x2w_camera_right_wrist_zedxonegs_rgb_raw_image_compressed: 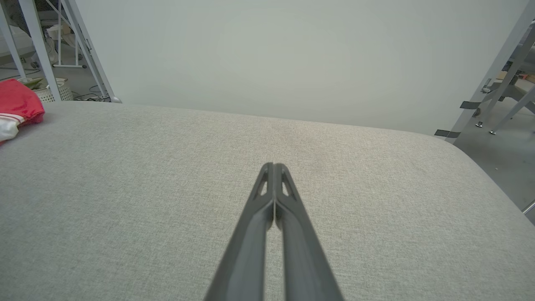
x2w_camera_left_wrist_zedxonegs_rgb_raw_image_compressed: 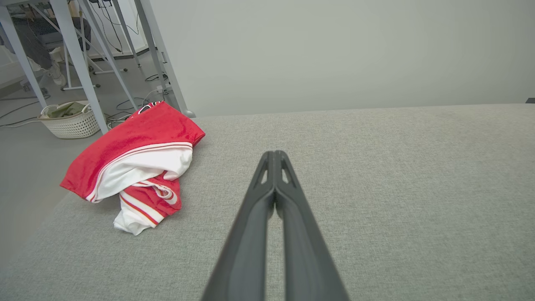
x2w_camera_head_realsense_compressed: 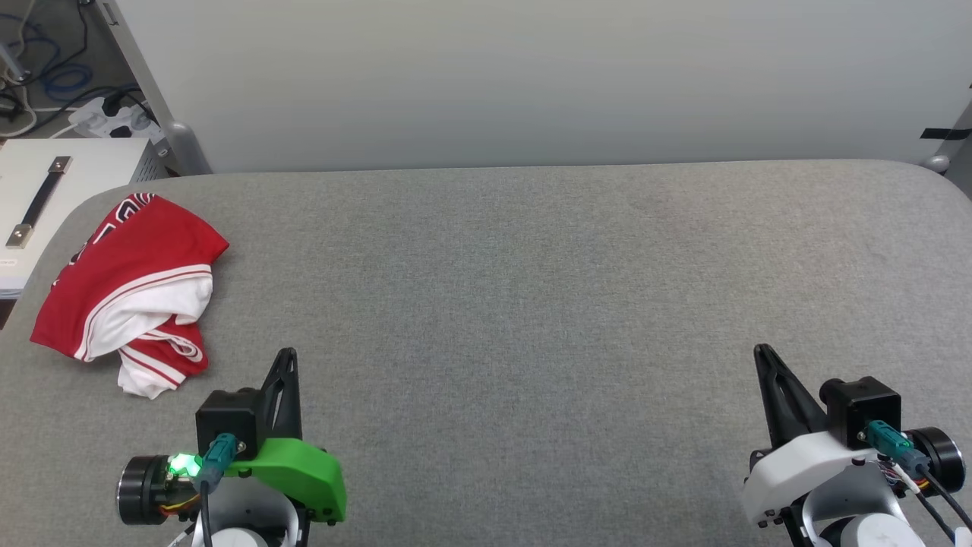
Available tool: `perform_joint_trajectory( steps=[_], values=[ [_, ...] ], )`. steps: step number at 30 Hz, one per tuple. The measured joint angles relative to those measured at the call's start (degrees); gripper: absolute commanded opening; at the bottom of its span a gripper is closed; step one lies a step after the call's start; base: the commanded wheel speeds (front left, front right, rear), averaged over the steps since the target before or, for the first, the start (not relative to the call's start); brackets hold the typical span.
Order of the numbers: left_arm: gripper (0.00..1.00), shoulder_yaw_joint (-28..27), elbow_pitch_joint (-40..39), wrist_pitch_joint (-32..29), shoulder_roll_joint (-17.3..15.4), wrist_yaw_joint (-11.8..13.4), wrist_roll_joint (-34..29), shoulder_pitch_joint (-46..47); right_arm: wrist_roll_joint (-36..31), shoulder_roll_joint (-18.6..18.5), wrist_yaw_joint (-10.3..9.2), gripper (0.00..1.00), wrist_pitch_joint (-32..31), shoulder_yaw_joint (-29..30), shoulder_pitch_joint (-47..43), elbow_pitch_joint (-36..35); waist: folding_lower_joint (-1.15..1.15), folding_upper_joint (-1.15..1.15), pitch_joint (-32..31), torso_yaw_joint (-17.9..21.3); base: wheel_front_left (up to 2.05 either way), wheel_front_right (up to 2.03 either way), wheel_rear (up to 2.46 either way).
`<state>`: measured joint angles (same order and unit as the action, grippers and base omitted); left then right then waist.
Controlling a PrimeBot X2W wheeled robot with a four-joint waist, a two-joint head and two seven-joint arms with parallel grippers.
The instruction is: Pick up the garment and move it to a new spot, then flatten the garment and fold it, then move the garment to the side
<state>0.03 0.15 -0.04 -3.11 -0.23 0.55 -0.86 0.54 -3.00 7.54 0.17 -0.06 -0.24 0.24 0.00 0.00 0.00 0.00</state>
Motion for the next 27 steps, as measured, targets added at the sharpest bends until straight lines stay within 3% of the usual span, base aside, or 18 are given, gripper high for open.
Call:
perform_joint_trajectory(
  steps=[27],
  values=[
    [0.00,0.0,0.0,0.0,0.0,0.0,0.0,0.0,0.0,0.0,0.00,0.00,0.0,0.0,0.0,0.0,0.00,0.00,0.0,0.0,0.00,0.00,0.00]
  ],
)
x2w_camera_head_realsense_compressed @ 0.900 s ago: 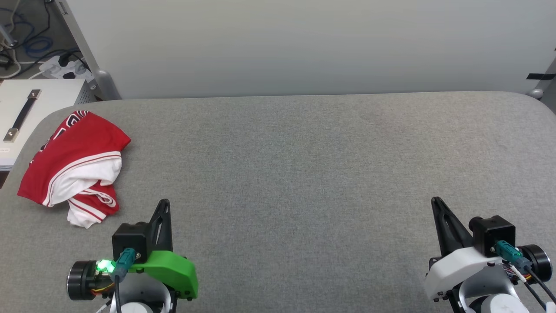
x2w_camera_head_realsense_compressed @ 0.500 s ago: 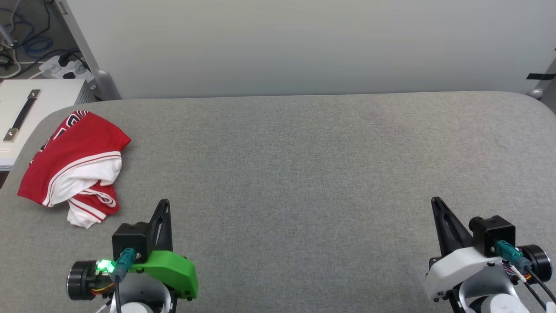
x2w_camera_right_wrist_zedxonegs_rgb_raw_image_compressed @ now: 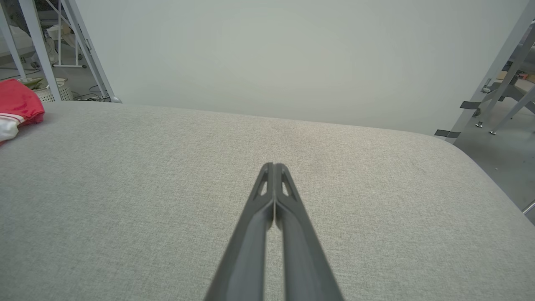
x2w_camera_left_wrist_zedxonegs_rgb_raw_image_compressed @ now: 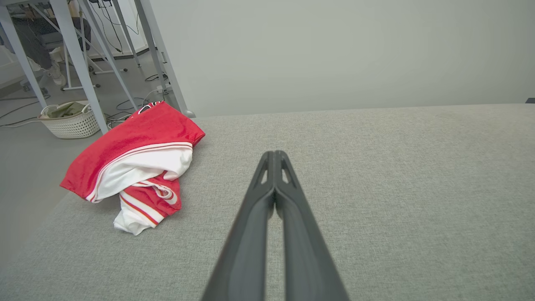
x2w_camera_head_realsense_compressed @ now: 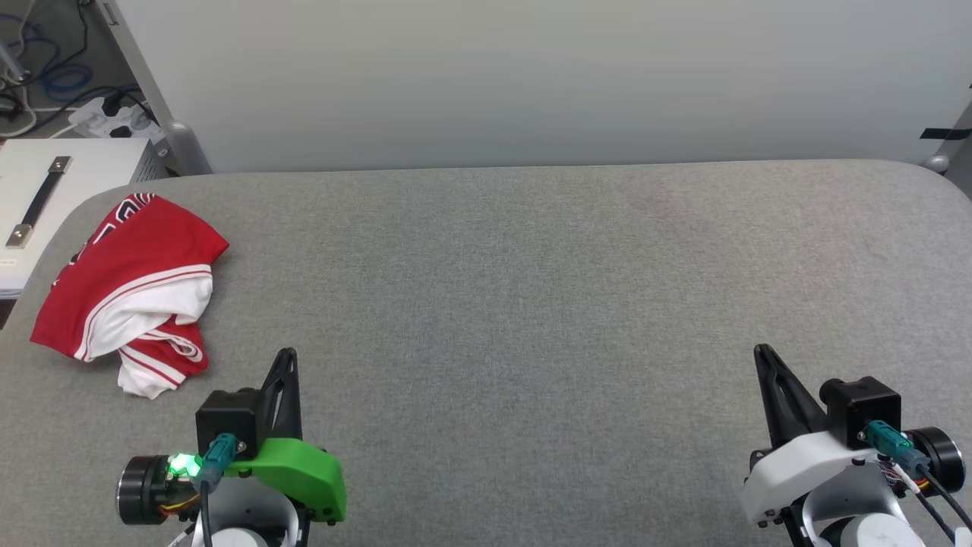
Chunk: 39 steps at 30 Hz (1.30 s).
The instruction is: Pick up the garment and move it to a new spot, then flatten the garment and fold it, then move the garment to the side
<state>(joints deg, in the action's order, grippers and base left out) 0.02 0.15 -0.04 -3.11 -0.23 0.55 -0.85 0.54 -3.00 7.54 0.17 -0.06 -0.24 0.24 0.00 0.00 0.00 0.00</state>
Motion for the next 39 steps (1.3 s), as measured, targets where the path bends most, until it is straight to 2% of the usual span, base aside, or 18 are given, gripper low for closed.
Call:
perform_joint_trajectory(
  steps=[1,2,3,4,39],
  values=[
    [0.00,0.0,0.0,0.0,0.0,0.0,0.0,0.0,0.0,0.0,0.00,0.00,0.0,0.0,0.0,0.0,0.00,0.00,0.0,0.0,0.00,0.00,0.00],
    [1.00,0.0,0.0,0.0,0.0,0.0,0.0,0.0,0.0,0.0,0.00,1.00,0.0,0.0,0.0,0.0,0.00,0.00,0.0,0.0,0.00,0.00,0.00],
    [0.00,0.0,0.0,0.0,0.0,0.0,0.0,0.0,0.0,0.0,0.00,0.00,0.0,0.0,0.0,0.0,0.00,0.00,0.0,0.0,0.00,0.00,0.00],
    [1.00,0.0,0.0,0.0,0.0,0.0,0.0,0.0,0.0,0.0,0.00,1.00,0.0,0.0,0.0,0.0,0.00,0.00,0.0,0.0,0.00,0.00,0.00],
    [1.00,0.4,2.6,3.6,0.0,-0.7,2.6,-0.1,1.3,0.0,0.00,1.00,3.4,1.0,0.0,1.5,0.00,0.00,0.1,0.0,0.00,0.00,0.00]
  ],
)
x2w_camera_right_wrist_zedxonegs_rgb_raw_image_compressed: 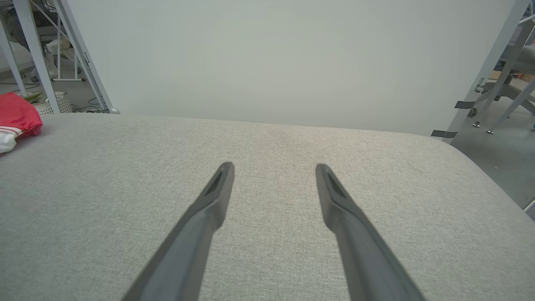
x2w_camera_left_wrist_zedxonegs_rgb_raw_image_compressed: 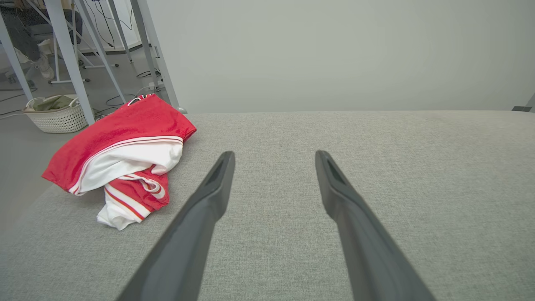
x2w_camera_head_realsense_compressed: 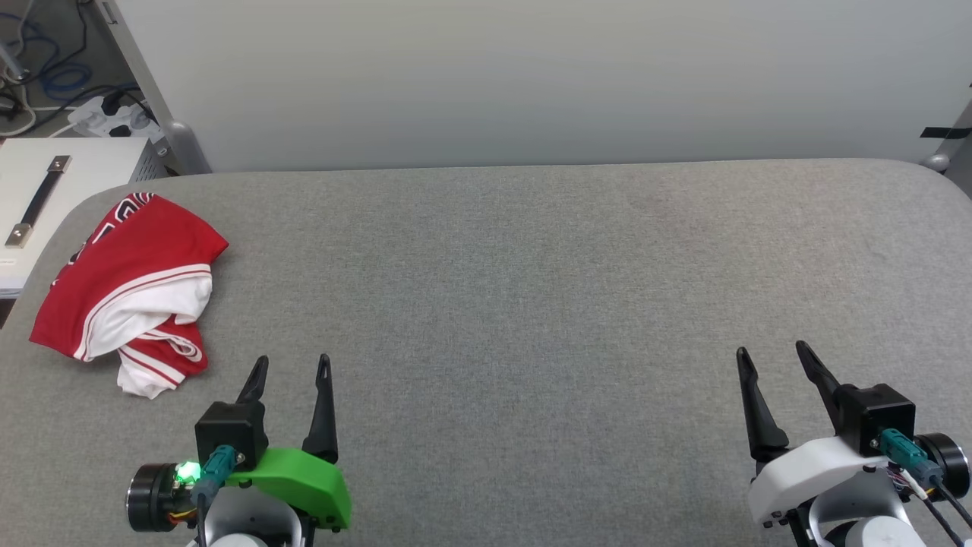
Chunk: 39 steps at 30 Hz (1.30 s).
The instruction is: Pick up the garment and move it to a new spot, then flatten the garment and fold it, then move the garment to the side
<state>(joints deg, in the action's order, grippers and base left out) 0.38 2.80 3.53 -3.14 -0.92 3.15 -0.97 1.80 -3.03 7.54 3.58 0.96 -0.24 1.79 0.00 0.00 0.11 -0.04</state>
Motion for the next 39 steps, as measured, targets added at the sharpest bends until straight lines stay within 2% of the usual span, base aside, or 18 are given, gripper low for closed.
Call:
perform_joint_trajectory(
  steps=[39],
  values=[
    [1.00,0.2,0.4,4.6,0.0,-2.3,3.5,-0.1,2.0,0.0,0.00,1.00,4.5,-1.3,0.0,-0.9,0.00,0.00,0.2,-0.4,0.00,0.00,0.00]
  ],
)
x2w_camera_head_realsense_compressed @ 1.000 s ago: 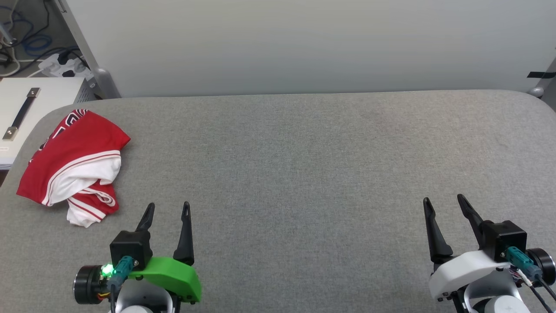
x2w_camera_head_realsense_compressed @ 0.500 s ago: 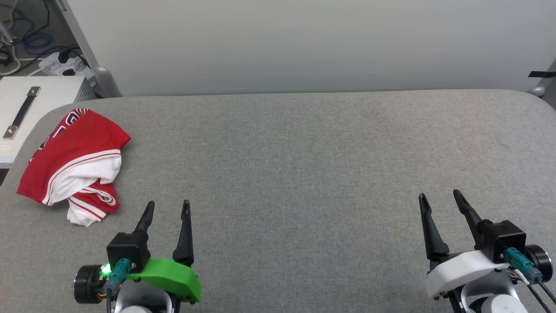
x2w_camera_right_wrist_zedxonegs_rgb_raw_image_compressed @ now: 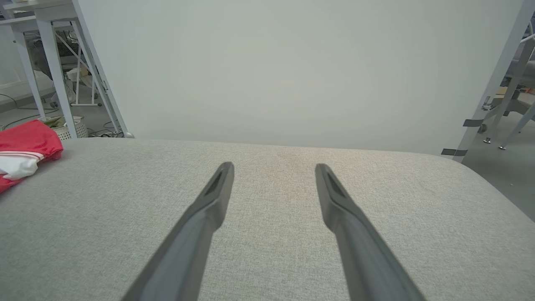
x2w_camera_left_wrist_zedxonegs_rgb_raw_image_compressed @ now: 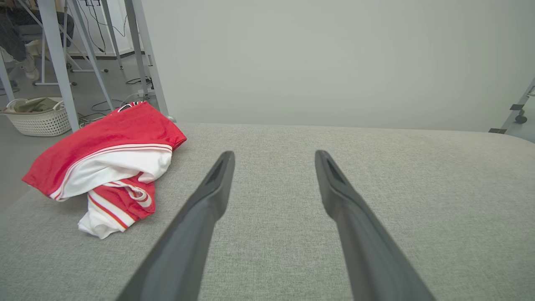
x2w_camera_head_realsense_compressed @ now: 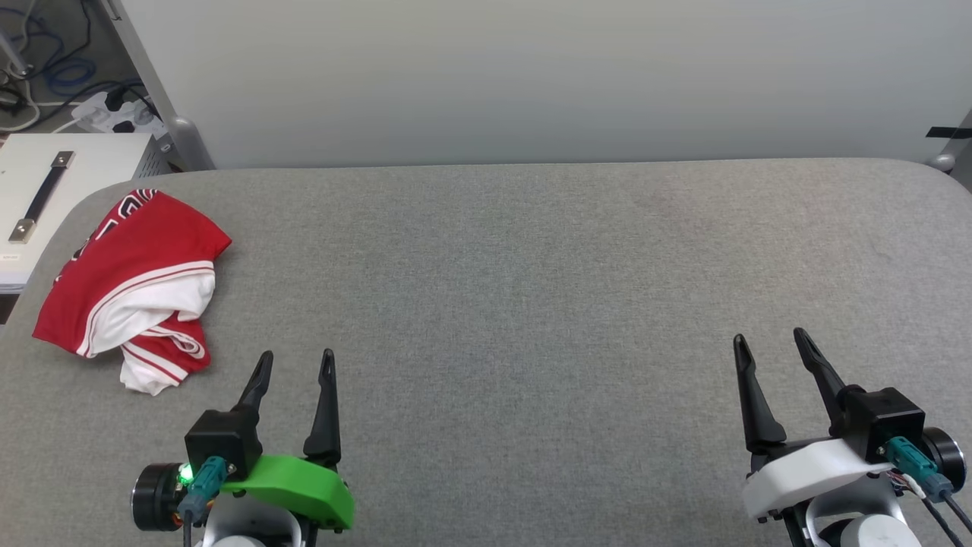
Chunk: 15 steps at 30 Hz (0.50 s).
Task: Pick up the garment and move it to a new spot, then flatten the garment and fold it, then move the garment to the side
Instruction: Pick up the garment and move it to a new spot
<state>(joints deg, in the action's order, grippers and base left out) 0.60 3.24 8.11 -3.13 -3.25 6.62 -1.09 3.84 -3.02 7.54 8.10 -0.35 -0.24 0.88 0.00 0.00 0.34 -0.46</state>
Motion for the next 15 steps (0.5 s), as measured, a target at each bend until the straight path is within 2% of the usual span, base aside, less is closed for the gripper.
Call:
perform_joint_trajectory(
  steps=[15],
  values=[
    [1.00,1.0,2.5,1.8,0.0,-0.5,1.6,0.0,0.0,0.0,0.00,1.00,1.8,-0.2,0.0,1.4,0.00,0.00,1.0,-0.6,0.00,0.00,0.00]
  ],
)
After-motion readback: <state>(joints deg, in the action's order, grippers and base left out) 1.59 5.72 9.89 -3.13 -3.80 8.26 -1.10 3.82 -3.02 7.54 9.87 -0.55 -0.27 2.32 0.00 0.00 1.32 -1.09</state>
